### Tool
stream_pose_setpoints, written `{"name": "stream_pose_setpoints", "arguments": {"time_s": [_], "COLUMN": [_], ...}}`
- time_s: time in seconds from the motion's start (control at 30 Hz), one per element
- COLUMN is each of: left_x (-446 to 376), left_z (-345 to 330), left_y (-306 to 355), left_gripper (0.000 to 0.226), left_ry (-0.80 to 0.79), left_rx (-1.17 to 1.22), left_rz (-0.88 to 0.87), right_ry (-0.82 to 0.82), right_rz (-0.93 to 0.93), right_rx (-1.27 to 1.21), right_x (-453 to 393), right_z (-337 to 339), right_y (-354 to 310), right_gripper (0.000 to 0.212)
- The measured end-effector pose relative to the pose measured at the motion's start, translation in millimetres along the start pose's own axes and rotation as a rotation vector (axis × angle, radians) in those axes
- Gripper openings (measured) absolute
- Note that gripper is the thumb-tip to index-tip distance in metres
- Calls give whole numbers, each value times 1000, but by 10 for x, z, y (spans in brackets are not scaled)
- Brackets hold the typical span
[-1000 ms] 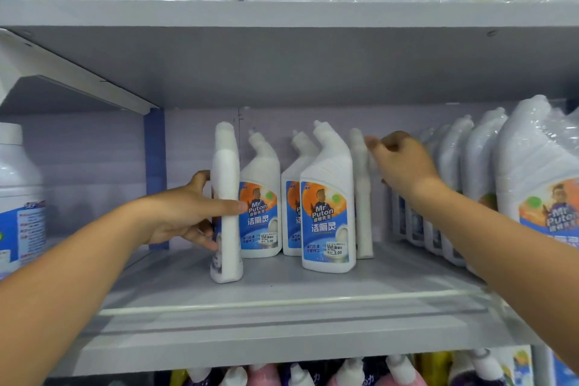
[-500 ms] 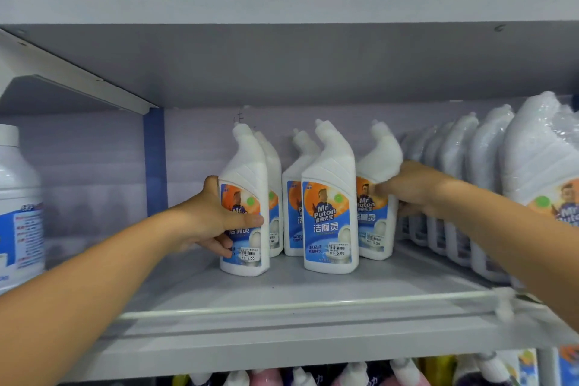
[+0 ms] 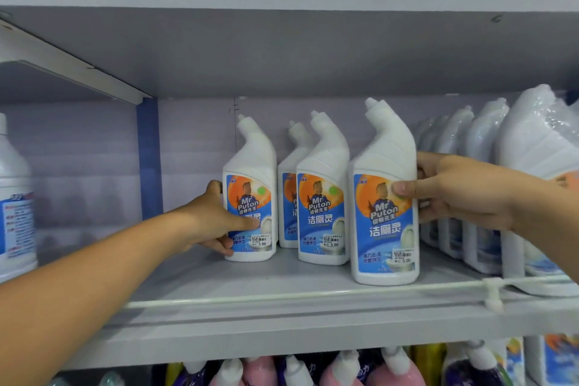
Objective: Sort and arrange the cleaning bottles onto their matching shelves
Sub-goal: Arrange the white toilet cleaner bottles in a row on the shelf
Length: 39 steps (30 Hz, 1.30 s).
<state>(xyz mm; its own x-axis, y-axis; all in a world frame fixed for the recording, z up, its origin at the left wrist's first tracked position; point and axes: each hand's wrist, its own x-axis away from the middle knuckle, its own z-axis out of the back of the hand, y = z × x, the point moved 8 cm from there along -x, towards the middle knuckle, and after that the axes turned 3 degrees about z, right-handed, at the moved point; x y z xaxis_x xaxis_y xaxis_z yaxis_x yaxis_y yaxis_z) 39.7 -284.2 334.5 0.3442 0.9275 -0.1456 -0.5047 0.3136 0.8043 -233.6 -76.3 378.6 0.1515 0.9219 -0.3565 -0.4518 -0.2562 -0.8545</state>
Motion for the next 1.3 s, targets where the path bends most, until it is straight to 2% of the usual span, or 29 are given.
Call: {"name": "stream_pose_setpoints", "arguments": {"time_s": [0.2,0.37,0.5,0.7,0.9,1.03,1.07,1.2,1.3], "left_x": [28,-27,-37,-53,-71,-86,-89,-91,-85], "left_z": [75,153,51,48,26,3,3,-9,-12], "left_y": [-31,-29,-60,-54,-53,-45,-43,-34,-39], "left_gripper": [71,51,50,50,50,49,48,45,47], "left_ry": [65,42,-10,5,20,29,32,51,67], "left_rx": [-15,-13,-110,-129,-97,-95,-94,-84,-103], "left_rz": [14,-55,-69,-83,-69,-83,-89,-109,-107], "right_ry": [-79,-201,-235,-267,-275,-246,-227,-168,-127], "right_rz": [-26,-8,12,20,9,5,11,5,0], "right_rx": [-147,-208,-178,-127,-161,-165,-159,-148,-95], "right_x": [-211,-389,-517,-627,-721,-744,-729,-663,-623], "right_z": [-324,-438,-492,-476,-542,-578,-576,-562,-564], "right_y": [152,254,272,262,283,300,296,292,289], "right_gripper": [36,95,100,110,100,52,47,51,35]}}
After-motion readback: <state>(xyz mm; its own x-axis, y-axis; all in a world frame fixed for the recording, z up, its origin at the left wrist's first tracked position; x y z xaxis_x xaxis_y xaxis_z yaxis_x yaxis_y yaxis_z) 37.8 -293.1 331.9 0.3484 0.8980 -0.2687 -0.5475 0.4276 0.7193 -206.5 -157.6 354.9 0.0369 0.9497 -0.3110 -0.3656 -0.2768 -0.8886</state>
